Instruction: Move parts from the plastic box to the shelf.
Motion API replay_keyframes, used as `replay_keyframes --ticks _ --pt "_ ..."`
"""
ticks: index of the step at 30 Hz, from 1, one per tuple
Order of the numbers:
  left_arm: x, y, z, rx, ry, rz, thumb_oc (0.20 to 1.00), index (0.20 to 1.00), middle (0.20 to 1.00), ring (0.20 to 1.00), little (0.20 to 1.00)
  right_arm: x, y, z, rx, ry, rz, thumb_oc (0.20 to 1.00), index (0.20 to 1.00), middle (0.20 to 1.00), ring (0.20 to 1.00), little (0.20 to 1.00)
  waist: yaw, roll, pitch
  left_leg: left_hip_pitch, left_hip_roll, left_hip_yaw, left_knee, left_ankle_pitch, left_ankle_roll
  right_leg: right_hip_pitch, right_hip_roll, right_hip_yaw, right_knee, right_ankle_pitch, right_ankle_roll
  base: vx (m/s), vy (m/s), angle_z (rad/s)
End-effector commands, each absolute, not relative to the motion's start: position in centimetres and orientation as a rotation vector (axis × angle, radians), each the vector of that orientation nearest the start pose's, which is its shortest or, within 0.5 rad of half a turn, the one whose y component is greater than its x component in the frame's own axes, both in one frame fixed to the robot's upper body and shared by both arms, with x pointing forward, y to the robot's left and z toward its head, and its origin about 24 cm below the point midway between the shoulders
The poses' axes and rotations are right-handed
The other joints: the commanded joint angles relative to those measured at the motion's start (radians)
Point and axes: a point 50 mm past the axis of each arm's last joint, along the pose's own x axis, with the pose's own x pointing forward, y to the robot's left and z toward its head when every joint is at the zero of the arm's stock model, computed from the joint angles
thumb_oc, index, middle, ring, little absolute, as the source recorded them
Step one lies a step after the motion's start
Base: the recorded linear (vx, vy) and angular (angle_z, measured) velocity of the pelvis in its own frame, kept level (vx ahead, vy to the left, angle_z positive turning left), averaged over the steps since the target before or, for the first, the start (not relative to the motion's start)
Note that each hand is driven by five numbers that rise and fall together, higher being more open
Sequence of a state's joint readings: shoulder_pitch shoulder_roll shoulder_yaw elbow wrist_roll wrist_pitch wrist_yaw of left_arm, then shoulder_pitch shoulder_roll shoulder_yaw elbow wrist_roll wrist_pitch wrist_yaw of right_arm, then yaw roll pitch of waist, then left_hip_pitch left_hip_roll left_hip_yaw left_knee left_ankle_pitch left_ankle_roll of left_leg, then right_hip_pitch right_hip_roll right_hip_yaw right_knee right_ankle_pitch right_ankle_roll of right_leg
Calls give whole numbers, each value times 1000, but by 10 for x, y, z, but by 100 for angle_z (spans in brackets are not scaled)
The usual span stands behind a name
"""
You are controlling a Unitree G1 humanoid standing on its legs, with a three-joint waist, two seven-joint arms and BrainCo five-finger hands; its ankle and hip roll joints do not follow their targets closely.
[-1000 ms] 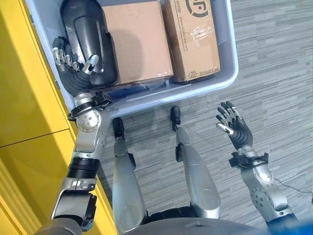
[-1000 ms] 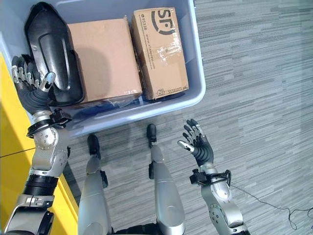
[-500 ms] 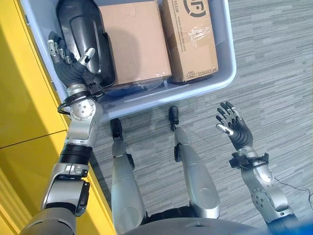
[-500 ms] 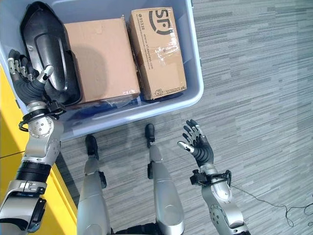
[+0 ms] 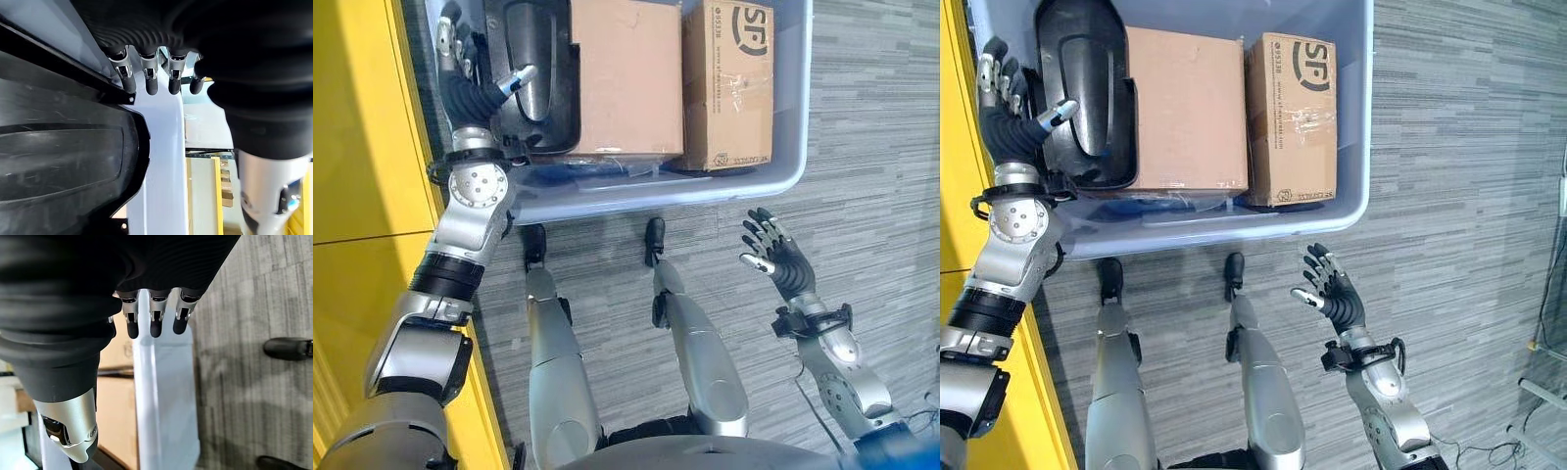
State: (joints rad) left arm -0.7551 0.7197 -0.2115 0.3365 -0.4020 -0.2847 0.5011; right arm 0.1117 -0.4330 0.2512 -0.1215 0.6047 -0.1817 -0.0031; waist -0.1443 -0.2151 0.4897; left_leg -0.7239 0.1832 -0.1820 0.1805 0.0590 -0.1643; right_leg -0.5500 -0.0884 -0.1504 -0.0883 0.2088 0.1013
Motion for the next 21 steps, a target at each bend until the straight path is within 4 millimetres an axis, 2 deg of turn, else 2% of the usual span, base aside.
replay_keyframes --ticks 1,9,10,13,21 --pt "330 266 296 326 -824 423 1000 1000 1000 1000 1000 231 -182 74 190 -160 202 1000 1000 1000 1000 1000 29 -94 25 41 11 46 9 -65 44 160 -96 -15 128 -209 95 95 -1 2" --pt "341 262 308 485 -782 397 1000 1000 1000 1000 1000 232 -181 74 169 -155 228 1000 1000 1000 1000 1000 22 -116 21 -1 -1 24 24 -67 45 158 -92 -38 120 -208 97 13 28 7" --pt "348 259 311 572 -756 392 1000 1000 1000 1000 1000 232 -181 75 164 -160 238 1000 1000 1000 1000 1000 15 -121 17 -11 -2 20 27 -68 46 151 -91 -38 119 -205 98 -1 44 4" --pt "357 254 314 673 -719 384 1000 1000 1000 1000 1000 232 -182 76 156 -164 245 1000 1000 1000 1000 1000 2 -126 14 -19 0 23 30 -70 48 147 -89 -38 112 -199 101 1 36 5" --pt "371 254 311 690 -642 404 1000 1000 1000 1000 1000 231 -184 80 152 -182 240 1000 1000 1000 1000 1000 -18 -141 12 -43 -2 25 54 -82 51 129 -84 -30 110 -192 103 0 6 0"
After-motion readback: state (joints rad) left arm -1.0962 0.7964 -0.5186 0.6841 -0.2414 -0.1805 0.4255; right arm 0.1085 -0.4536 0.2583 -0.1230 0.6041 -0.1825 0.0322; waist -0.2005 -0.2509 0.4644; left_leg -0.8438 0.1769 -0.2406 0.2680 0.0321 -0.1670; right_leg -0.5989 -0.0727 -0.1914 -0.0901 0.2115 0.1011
